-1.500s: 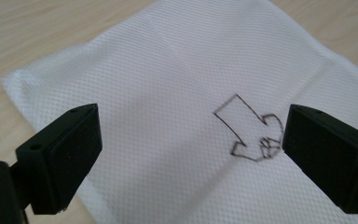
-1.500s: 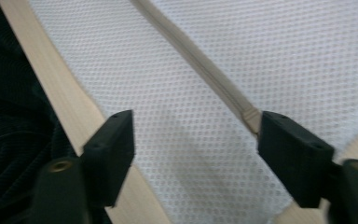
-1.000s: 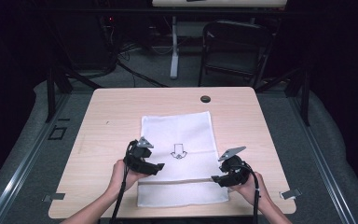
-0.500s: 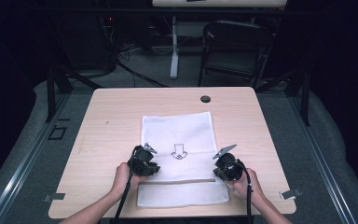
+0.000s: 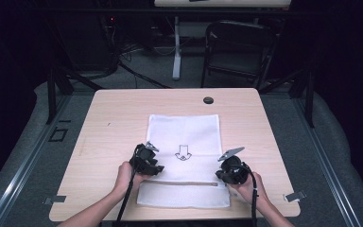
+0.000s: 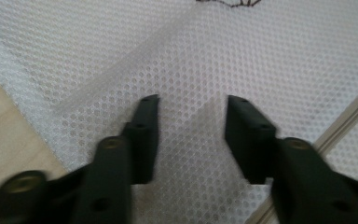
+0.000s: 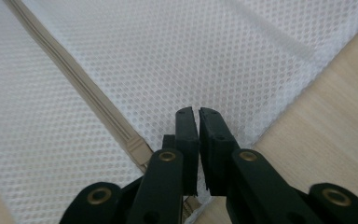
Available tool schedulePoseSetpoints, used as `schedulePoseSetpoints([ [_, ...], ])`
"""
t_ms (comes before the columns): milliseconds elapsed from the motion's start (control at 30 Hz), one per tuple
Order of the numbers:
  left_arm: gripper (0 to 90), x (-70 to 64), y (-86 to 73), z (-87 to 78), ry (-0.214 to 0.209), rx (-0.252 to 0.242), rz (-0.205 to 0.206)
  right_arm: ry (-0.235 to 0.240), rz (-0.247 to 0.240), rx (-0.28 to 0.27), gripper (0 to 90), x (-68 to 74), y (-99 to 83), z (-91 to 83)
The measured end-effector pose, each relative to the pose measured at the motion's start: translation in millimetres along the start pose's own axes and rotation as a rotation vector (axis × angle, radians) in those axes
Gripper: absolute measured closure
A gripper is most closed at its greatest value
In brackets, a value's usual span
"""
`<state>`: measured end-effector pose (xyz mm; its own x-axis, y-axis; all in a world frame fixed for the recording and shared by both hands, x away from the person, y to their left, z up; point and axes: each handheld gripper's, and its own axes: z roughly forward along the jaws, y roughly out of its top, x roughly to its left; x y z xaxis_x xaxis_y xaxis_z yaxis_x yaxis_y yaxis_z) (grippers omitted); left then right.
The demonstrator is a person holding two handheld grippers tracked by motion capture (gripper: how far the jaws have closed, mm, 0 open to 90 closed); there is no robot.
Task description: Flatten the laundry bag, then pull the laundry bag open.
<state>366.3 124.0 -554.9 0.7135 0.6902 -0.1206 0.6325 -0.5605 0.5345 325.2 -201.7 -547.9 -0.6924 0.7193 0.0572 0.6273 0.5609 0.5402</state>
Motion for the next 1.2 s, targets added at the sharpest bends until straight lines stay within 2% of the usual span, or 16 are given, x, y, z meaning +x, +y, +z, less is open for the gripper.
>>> schedulePoseSetpoints([
  [67, 32.0, -4.2, 0.7, -3.7, 0.007, -0.026, 0.014, 0.003, -0.001, -0.013, 85.6, 1.5, 0.2, -9.0],
  [167, 22.7, -11.5, 2.3, -8.9, -0.003, -0.059, 0.035, 0.018, 0.003, -0.006, 78.4, 2.7, -4.2, -16.8],
  [233, 19.0, -15.9, 3.7, -10.8, -0.016, -0.075, 0.040, 0.027, 0.019, 0.025, 68.0, 2.8, -7.5, -22.6],
  [367, 16.1, -24.9, 6.2, -13.0, -0.034, -0.083, 0.066, 0.041, 0.050, 0.047, 47.5, 3.5, -10.8, -27.5],
  [467, 15.6, -34.2, 7.9, -13.3, -0.040, -0.094, 0.090, 0.069, 0.061, 0.066, 39.5, 2.3, -11.4, -28.3],
  [700, 15.0, -48.0, 14.6, -6.2, -0.081, -0.094, 0.132, 0.080, 0.063, 0.055, 31.0, -1.5, -12.6, -30.4],
  [833, 15.5, -56.8, 20.4, -2.7, -0.098, -0.095, 0.165, 0.066, 0.061, 0.059, 33.0, -3.1, -13.2, -30.8],
  [867, 15.8, -59.3, 21.3, -1.3, -0.101, -0.096, 0.171, 0.058, 0.081, 0.044, 36.3, -1.8, -14.0, -30.4],
  [900, 15.7, -60.9, 22.2, -0.3, -0.106, -0.091, 0.179, 0.055, 0.078, 0.045, 39.4, -2.1, -14.7, -30.4],
  [933, 15.8, -63.7, 23.2, 1.2, -0.109, -0.091, 0.185, 0.053, 0.078, 0.039, 45.7, -2.4, -15.2, -30.2],
  [967, 16.0, -67.5, 24.9, 3.2, -0.108, -0.090, 0.202, 0.027, 0.079, 0.033, 57.3, -2.5, -15.0, -31.1],
  [1000, 16.0, -70.3, 26.4, 5.2, -0.112, -0.090, 0.213, 0.037, 0.083, 0.022, 60.6, -2.8, -15.4, -31.6],
  [1033, 16.2, -72.5, 27.6, 6.5, -0.115, -0.091, 0.218, 0.031, 0.088, 0.021, 70.7, -3.3, -15.9, -32.4],
  [1067, 16.2, -76.1, 30.1, 9.3, -0.123, -0.090, 0.229, 0.043, 0.093, 0.016, 73.8, -3.5, -16.2, -32.7],
  [1133, 16.5, -80.9, 33.4, 13.2, -0.134, -0.087, 0.250, 0.024, 0.081, 0.022, 81.1, -3.3, -17.8, -30.8],
  [1200, 16.7, -86.0, 36.7, 19.1, -0.151, -0.086, 0.258, 0.037, 0.083, 0.027, 84.9, -2.5, -18.4, -28.9],
])
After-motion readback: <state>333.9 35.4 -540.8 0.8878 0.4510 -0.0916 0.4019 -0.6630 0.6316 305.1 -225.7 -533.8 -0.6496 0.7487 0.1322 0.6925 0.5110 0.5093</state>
